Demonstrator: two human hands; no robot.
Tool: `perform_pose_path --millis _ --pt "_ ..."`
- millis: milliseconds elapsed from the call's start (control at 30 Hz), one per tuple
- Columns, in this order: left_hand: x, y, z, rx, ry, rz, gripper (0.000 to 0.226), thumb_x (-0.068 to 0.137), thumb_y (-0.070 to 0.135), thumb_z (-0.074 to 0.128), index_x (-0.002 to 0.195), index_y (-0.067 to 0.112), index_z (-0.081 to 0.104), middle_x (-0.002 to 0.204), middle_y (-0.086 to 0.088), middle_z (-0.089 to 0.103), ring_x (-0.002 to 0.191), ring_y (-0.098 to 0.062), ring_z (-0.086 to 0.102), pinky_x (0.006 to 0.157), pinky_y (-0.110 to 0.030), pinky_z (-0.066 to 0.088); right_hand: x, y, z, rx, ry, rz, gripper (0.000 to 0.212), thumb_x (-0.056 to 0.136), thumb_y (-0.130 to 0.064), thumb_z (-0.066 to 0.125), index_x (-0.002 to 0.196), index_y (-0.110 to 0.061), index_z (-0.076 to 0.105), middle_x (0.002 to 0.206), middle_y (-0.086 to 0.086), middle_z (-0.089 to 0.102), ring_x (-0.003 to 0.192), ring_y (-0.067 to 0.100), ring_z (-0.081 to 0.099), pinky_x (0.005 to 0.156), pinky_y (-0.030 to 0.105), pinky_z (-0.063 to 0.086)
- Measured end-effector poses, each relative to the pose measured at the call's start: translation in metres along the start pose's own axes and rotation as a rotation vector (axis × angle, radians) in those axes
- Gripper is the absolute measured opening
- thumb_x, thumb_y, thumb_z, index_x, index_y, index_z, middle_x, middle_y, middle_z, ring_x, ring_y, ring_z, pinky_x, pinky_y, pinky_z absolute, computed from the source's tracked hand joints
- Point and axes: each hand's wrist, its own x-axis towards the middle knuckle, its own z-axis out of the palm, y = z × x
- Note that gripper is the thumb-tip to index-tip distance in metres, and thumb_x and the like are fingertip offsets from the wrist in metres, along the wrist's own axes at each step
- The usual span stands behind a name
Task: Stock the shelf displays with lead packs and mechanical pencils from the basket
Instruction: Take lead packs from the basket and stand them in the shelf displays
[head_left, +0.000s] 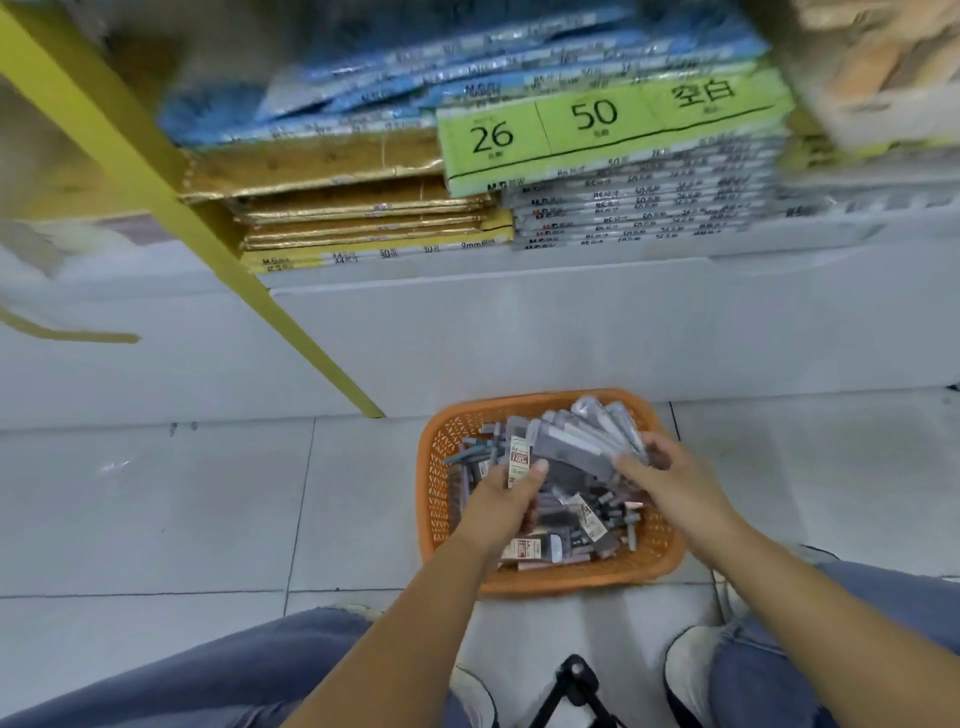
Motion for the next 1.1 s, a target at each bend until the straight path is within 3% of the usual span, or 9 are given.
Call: perform_pose_path --millis 167,267,367,433,600,700,767,967,1100 --pt "-0.037 0.044 0.002 -0.316 -0.068 0.123 0.055 0.077 0.057 0.076 0.116 0.021 0.063 0.089 0.002 0.073 0.072 -0.012 0.065 0.072 -0.028 0.054 -0.040 -0.047 0.030 0.068 -0.080 -0.149 0.021 0.085 -0.021 0.072 0.105 -0.027 0.067 0.091 -0.012 0.074 0.079 0.005 0.071 0.059 0.014 0.051" --pt "-0.059 0.070 -0.009 -0.442 -0.104 0.202 0.048 0.085 0.045 0.072 0.123 0.019 0.061 0.104 -0.004 0.076 0.084 -0.016 0.071 0.074 -0.028 0.055 -0.063 -0.077 0.042 0.035 -0.165 -0.232 0.022 0.086 -0.023 0.072 0.107 -0.031 0.067 0.089 -0.020 0.073 0.077 0.000 0.070 0.058 0.011 0.050" --pt "-0.084 0.097 -0.021 -0.508 -0.140 0.277 0.050 0.088 0.038 0.071 0.130 0.014 0.058 0.119 -0.013 0.073 0.107 -0.028 0.071 0.096 -0.046 0.055 -0.080 -0.110 0.046 -0.004 -0.194 -0.311 0.024 0.083 -0.024 0.075 0.103 -0.034 0.065 0.086 -0.026 0.071 0.073 -0.007 0.066 0.054 0.006 0.045" --pt "-0.102 0.117 -0.029 -0.554 -0.178 0.319 0.045 0.092 0.030 0.066 0.131 0.008 0.057 0.123 -0.021 0.069 0.108 -0.037 0.069 0.093 -0.052 0.057 -0.087 -0.134 0.045 -0.029 -0.210 -0.353 0.025 0.083 -0.022 0.075 0.104 -0.031 0.065 0.091 -0.015 0.073 0.076 -0.005 0.067 0.059 0.009 0.047" --pt "-0.144 0.170 -0.050 -0.503 -0.138 0.427 0.041 0.091 0.026 0.066 0.126 0.007 0.059 0.119 -0.021 0.071 0.108 -0.036 0.069 0.094 -0.055 0.055 -0.107 -0.203 0.033 -0.061 -0.319 -0.436 0.011 0.093 -0.021 0.062 0.098 -0.019 0.072 0.091 0.004 0.074 0.079 0.018 0.071 0.061 0.020 0.055" --pt "-0.165 0.198 -0.057 -0.434 -0.150 0.497 0.042 0.091 0.027 0.067 0.129 0.009 0.059 0.119 -0.017 0.072 0.108 -0.036 0.069 0.091 -0.053 0.058 -0.112 -0.239 0.026 -0.131 -0.290 -0.556 0.010 0.090 -0.015 0.067 0.081 -0.016 0.070 0.062 -0.011 0.064 0.055 0.002 0.059 0.053 0.013 0.045" --pt "-0.174 0.217 -0.060 -0.402 -0.140 0.544 0.037 0.094 0.024 0.065 0.128 0.011 0.060 0.117 -0.017 0.073 0.105 -0.034 0.071 0.084 -0.049 0.060 -0.110 -0.260 0.024 -0.144 -0.259 -0.588 0.011 0.085 -0.014 0.073 0.076 -0.015 0.066 0.056 -0.012 0.059 0.049 -0.002 0.054 0.048 0.014 0.043" --pt "-0.180 0.254 -0.058 -0.392 -0.032 0.661 0.026 0.095 0.018 0.067 0.120 0.016 0.066 0.107 -0.009 0.077 0.096 -0.026 0.075 0.079 -0.041 0.062 -0.101 -0.296 0.014 -0.114 -0.207 -0.607 0.016 0.078 -0.018 0.080 0.087 -0.014 0.069 0.077 0.003 0.070 0.049 0.004 0.054 0.044 0.014 0.039" --pt "-0.180 0.263 -0.056 -0.419 0.000 0.726 0.025 0.093 0.019 0.068 0.118 0.018 0.067 0.109 -0.006 0.077 0.102 -0.025 0.073 0.084 -0.042 0.061 -0.098 -0.307 0.009 -0.102 -0.194 -0.651 0.011 0.082 -0.016 0.076 0.088 -0.024 0.072 0.076 -0.002 0.073 0.048 0.012 0.056 0.042 0.022 0.041"
